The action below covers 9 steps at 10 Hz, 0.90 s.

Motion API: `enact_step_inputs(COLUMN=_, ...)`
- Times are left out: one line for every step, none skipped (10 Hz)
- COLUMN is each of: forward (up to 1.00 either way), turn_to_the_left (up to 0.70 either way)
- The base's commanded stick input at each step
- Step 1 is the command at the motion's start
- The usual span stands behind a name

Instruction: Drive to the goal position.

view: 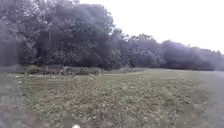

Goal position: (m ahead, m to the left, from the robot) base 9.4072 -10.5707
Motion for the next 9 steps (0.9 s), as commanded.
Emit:
enact_step_inputs(forward=0.6, turn_to_the_left=-0.15)
enact_step_inputs(forward=0.6, turn_to_the_left=-0.15)
enact_step_inputs(forward=0.6, turn_to_the_left=-0.15)
enact_step_inputs(forward=0.6, turn_to_the_left=-0.15)
enact_step_inputs(forward=0.6, turn_to_the_left=-0.15)
enact_step_inputs(forward=0.6, turn_to_the_left=-0.15)
enact_step_inputs(forward=0.6, turn_to_the_left=-0.15)
enact_step_inputs(forward=0.6, turn_to_the_left=-0.15)
enact_step_inputs(forward=0.6, turn_to_the_left=-0.15)
